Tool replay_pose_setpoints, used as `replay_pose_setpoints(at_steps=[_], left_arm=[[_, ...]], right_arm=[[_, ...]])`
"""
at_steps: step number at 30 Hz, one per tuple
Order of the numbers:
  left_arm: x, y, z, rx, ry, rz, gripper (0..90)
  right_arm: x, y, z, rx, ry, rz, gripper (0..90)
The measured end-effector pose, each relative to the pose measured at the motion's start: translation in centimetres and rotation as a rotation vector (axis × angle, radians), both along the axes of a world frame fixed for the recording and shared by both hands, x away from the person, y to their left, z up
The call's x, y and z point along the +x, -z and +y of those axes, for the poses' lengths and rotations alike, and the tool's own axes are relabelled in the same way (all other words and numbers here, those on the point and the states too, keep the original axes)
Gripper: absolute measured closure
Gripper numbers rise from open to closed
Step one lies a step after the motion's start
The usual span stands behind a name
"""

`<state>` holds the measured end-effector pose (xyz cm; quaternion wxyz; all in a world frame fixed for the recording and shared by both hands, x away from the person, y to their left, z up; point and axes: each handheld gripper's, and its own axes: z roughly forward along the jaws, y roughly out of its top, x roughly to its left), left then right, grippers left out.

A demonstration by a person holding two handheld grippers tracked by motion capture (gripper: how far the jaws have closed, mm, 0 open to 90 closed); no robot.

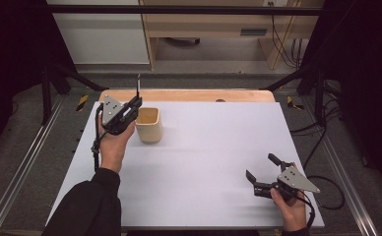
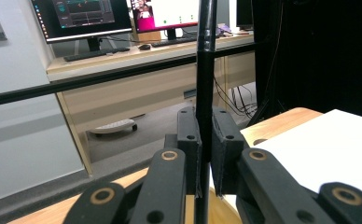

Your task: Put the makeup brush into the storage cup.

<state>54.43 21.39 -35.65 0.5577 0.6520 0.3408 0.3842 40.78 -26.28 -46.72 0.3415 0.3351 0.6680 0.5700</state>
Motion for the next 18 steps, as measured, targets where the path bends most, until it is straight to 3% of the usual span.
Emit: replay_pose_setpoints(at_steps=[18], left_arm=[[1.03, 0.24, -0.85, 0.001, -0.036, 0.014, 83.5]], right_arm=[[-0.04, -0.02, 0.04, 0.011, -0.012, 0.001, 3.9]])
